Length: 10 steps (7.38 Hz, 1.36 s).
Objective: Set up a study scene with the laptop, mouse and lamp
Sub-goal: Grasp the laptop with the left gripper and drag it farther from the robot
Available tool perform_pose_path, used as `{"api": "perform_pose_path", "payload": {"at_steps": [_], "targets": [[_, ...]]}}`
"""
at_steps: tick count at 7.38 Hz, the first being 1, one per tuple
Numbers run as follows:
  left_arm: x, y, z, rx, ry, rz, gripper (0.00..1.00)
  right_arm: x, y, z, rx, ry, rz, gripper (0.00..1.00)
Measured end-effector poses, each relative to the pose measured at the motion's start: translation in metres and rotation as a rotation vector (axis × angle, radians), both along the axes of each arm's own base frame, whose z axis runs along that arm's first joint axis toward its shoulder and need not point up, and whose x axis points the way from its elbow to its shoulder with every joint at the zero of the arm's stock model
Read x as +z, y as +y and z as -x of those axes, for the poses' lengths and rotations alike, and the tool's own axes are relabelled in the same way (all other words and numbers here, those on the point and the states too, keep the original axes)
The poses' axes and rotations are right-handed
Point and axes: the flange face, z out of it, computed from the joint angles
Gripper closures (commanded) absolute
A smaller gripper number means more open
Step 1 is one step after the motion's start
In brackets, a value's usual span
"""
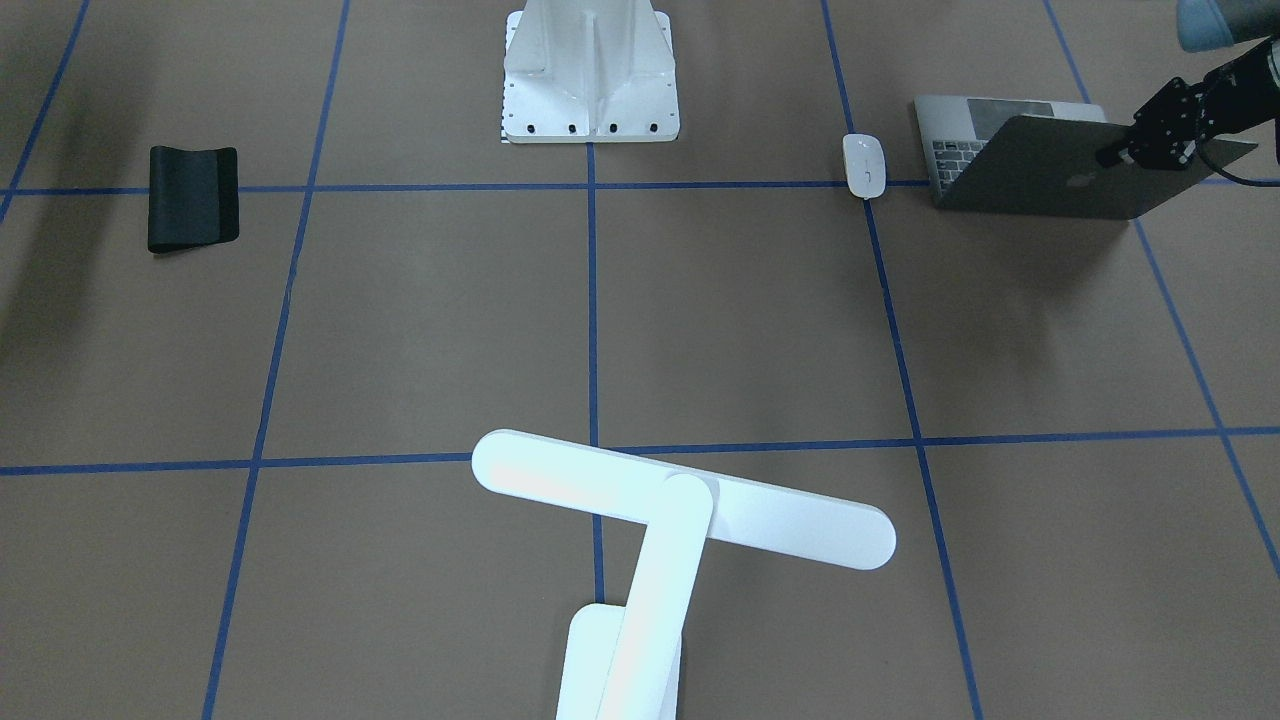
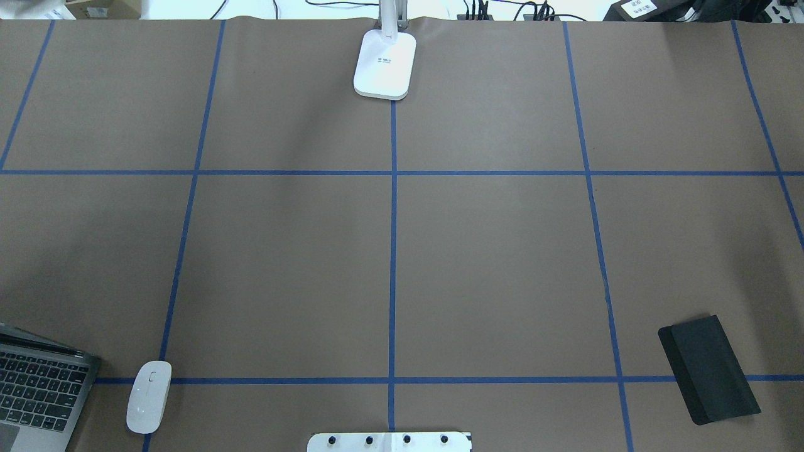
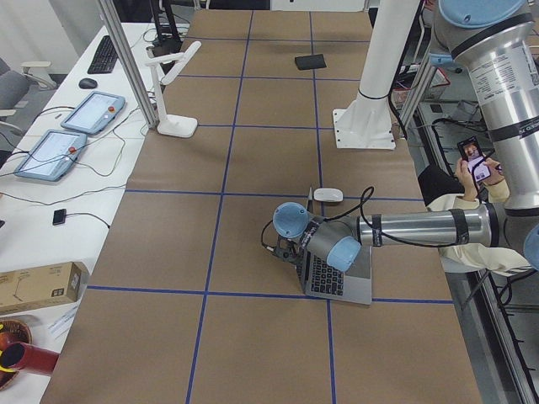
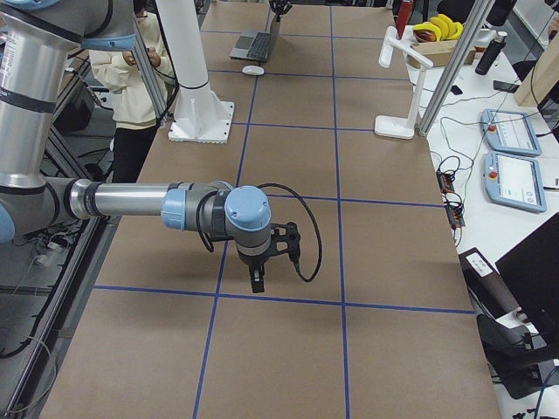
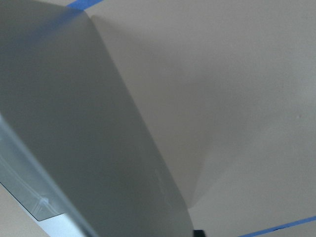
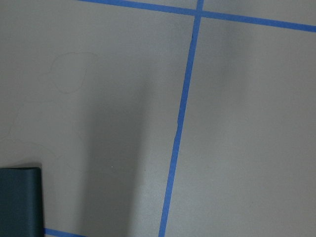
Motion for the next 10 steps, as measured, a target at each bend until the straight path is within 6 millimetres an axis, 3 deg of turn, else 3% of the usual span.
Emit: {"api": "perform_pose_path", "payload": {"at_steps": [5,10], "targets": [[-0.023,-0.005,-0.006,0.061,0.122,0.025,1.00,0.008,0.007,0.000,-0.005,-0.002,0.014,0.00],[-0.103,-0.087,-0.031,0.064,0.174,0.038,1.00,0.016,0.018,-0.001,-0.002,-0.006,0.038,0.00]]}}
